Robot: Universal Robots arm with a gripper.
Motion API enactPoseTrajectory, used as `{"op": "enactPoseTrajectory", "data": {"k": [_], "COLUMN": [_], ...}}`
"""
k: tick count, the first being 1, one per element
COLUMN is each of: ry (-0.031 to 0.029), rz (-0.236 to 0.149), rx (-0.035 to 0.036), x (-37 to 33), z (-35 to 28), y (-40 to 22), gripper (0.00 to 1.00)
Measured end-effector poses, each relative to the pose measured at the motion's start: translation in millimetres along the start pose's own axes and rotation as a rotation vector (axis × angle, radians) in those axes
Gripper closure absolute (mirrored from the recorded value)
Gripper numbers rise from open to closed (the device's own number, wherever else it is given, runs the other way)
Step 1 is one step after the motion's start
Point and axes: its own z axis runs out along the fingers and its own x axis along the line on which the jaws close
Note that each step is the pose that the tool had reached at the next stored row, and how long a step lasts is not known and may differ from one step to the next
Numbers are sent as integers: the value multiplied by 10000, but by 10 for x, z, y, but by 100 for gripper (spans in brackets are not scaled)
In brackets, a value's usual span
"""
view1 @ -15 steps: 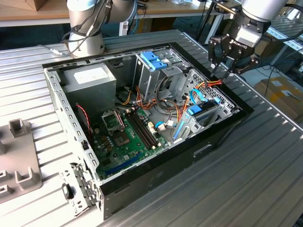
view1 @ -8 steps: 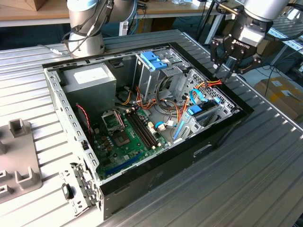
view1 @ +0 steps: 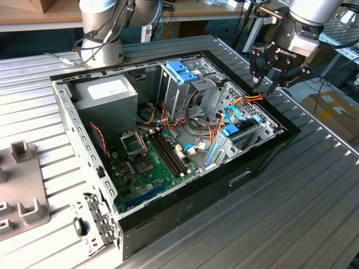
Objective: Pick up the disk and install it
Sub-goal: 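Insert the second disk wire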
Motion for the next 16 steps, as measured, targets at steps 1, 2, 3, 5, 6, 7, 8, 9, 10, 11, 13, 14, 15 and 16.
{"op": "enactPoseTrajectory", "data": {"k": [1, 2, 3, 5, 6, 7, 8, 9, 10, 11, 13, 14, 15, 16], "ry": [1, 0, -1, 2, 5, 9, 13, 16, 19, 24, 48, 61, 72, 86], "rz": [-156, -306, -477, -892, -1177, -1339, -1474, -1653, -1771, -1953, -2272, -2281, -2282, -2283], "rx": [-2, -2, -3, -8, -12, -17, -21, -26, -29, -34, -60, -74, -87, -102], "x": [0, 1, 1, 2, 3, 5, 7, 10, 11, 14, 17, 17, 19, 24], "z": [1, 2, 5, 12, 18, 22, 25, 30, 33, 38, 43, 44, 43, 43], "y": [0, -1, -1, -2, -4, -7, -9, -11, -14, -16, -18, -19, -18, -15], "gripper": [58, 58, 58, 58, 58, 58, 58, 58, 58, 58, 58, 58, 58, 58]}}
